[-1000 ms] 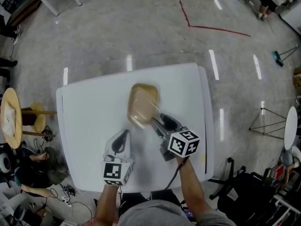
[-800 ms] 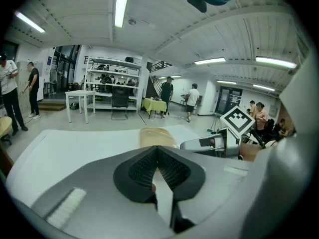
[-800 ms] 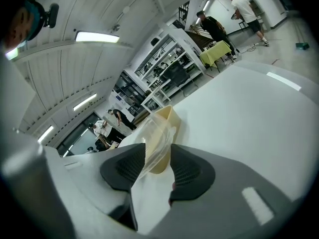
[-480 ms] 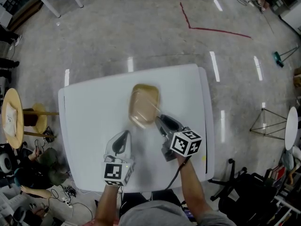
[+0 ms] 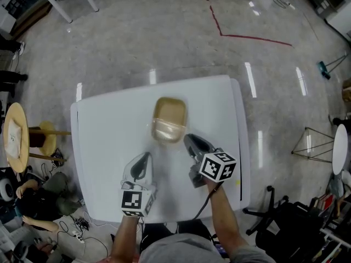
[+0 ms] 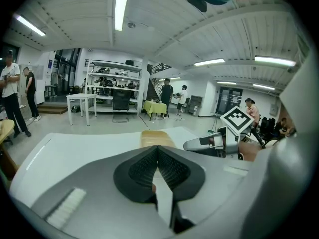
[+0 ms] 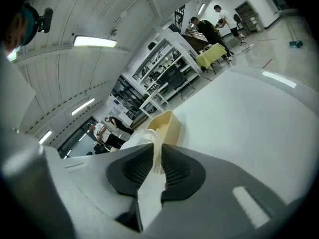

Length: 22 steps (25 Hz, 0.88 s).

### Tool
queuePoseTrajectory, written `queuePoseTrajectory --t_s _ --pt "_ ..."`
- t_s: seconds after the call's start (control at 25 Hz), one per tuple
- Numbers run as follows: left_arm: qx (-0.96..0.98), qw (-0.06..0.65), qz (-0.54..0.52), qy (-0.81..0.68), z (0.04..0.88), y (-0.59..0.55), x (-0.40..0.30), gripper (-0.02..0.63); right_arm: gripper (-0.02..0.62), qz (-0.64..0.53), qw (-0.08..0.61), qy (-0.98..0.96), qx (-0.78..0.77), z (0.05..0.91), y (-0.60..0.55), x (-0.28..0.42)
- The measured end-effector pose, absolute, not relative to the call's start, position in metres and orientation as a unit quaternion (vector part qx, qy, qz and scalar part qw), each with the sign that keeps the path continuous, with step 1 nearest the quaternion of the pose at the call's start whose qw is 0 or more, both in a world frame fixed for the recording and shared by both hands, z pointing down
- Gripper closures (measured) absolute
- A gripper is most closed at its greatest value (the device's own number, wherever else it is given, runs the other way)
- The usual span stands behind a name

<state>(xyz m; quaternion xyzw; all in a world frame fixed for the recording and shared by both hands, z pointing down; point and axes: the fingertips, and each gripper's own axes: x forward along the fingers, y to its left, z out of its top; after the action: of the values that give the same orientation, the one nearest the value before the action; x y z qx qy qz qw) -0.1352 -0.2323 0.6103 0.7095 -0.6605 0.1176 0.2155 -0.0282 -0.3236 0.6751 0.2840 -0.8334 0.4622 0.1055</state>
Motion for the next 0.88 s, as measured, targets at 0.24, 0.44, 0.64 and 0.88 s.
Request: queuePoseTrajectory --t_s 0.24,0.44,0.64,0.88 --pt "0.709 0.207 0.115 -0.664 0.600 -0.222 -0.131 0.595 0.546 0.462 0.096 -0.836 0.281 0.663 -0.316 -0.025" --pt "0.709 0.198 0.112 -0.668 0.590 -0.213 -0.133 0.595 0.554 0.455 0.087 -0.842 0.277 0.650 -0.308 -0.028" --pt "0.708 0.190 0.109 -0.671 0.579 -0.201 -0.135 0.595 0.560 0.447 0.075 -0.849 0.273 0.632 -0.300 -0.031" --pt "0.712 0.175 0.100 -0.673 0.561 -0.187 -0.137 0.595 0.561 0.418 0.064 -0.861 0.283 0.605 -0.290 -0.029"
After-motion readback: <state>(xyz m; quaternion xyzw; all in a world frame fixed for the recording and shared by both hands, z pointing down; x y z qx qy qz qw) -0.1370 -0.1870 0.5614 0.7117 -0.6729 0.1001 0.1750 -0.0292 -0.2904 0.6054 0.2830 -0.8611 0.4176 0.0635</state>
